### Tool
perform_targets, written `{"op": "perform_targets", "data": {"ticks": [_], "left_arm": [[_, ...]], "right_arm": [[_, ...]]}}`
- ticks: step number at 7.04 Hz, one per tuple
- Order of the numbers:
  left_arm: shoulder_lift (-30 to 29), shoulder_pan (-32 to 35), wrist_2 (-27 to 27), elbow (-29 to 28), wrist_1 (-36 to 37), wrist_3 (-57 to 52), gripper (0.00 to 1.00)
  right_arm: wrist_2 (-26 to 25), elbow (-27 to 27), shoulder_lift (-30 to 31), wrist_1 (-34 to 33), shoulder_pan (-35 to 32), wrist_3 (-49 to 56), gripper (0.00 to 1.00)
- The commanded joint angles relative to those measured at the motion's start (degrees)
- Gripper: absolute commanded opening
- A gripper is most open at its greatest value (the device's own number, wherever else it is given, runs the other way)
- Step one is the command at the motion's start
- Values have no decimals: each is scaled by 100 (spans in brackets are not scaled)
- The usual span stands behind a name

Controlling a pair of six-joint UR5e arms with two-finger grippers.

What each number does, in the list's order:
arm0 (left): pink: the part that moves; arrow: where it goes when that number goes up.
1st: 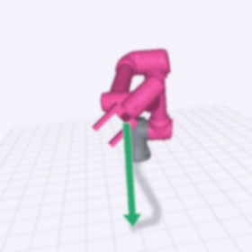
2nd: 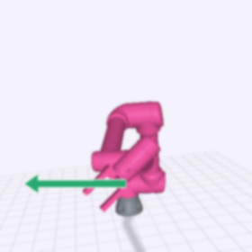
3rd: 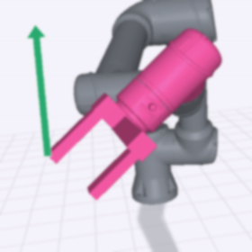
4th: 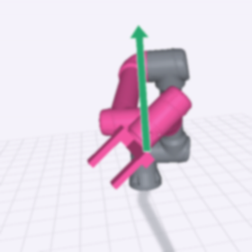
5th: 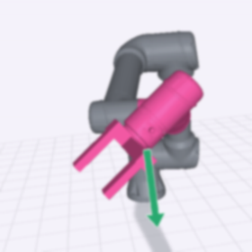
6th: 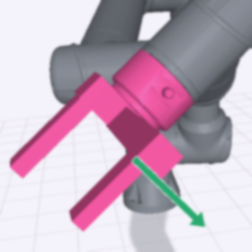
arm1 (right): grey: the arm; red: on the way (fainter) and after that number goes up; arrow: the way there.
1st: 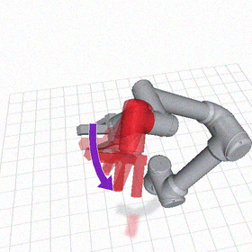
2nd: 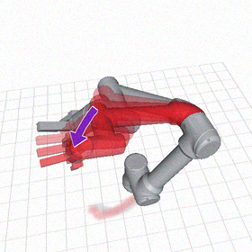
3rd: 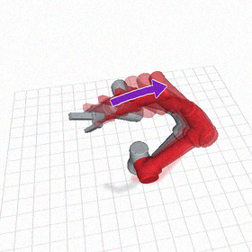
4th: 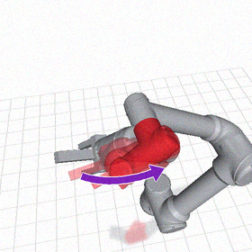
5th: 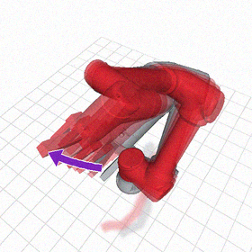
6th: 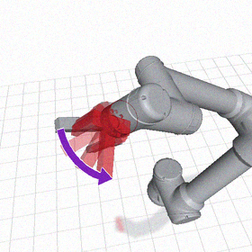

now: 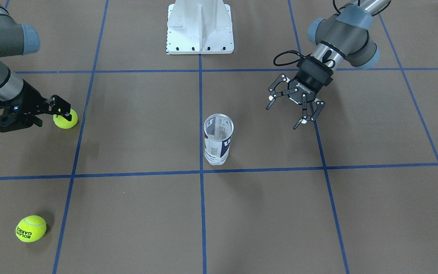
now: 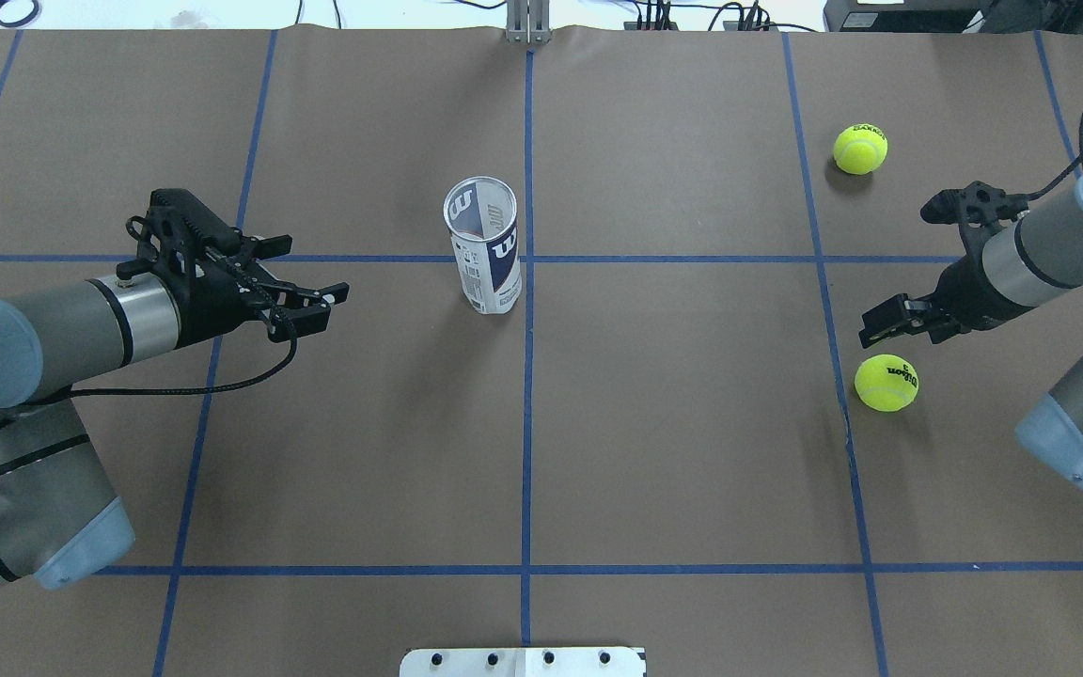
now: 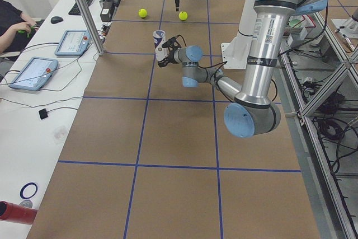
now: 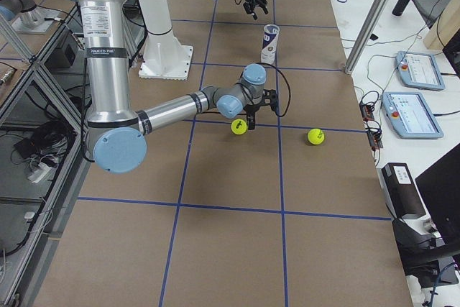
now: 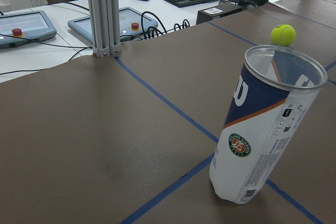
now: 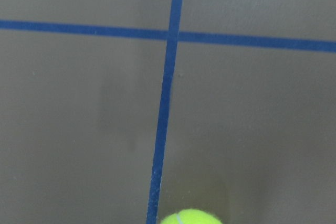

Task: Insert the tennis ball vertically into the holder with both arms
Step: 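Lower the right gripper onto the nearer yellow tennis ball and grasp it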

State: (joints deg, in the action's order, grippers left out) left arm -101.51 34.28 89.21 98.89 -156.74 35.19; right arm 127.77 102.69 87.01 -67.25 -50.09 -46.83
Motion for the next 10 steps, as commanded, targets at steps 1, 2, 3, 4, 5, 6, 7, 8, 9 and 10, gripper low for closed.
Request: {"op": "perform_targets", "data": {"ticks": [1,2,3,4,5,6,7,8,9,10], "left_arm": [[-35,0,-9,-106,-15,-13,99],[-35,0,-9,-115,-15,-13,99],[-44,0,0,-115,-15,-13,99],[-44,0,-9,-115,-15,-13,99],[-44,0,-9,-150,-23,-30,99],[-44,0,-9,-159,-23,-30,99],[-44,0,-9,-159,-23,-30,99],[-44,0,-9,-168,-23,-30,99],[-122,0,-9,-194,-23,-30,99],[-289,-9,-9,-351,-23,5,99]], "right_arm": [[-76,-12,175,2,210,51,99],[-198,-38,202,2,323,51,99],[-304,-64,211,-16,420,51,99],[-331,-100,203,-16,482,51,99],[-331,-161,177,-16,509,51,99],[-323,-179,141,-33,518,17,85],[-323,-170,124,-34,509,-10,28],[-323,-127,106,-34,509,7,0],[-244,22,115,-34,466,16,0],[-191,197,115,-51,248,25,0]]}}
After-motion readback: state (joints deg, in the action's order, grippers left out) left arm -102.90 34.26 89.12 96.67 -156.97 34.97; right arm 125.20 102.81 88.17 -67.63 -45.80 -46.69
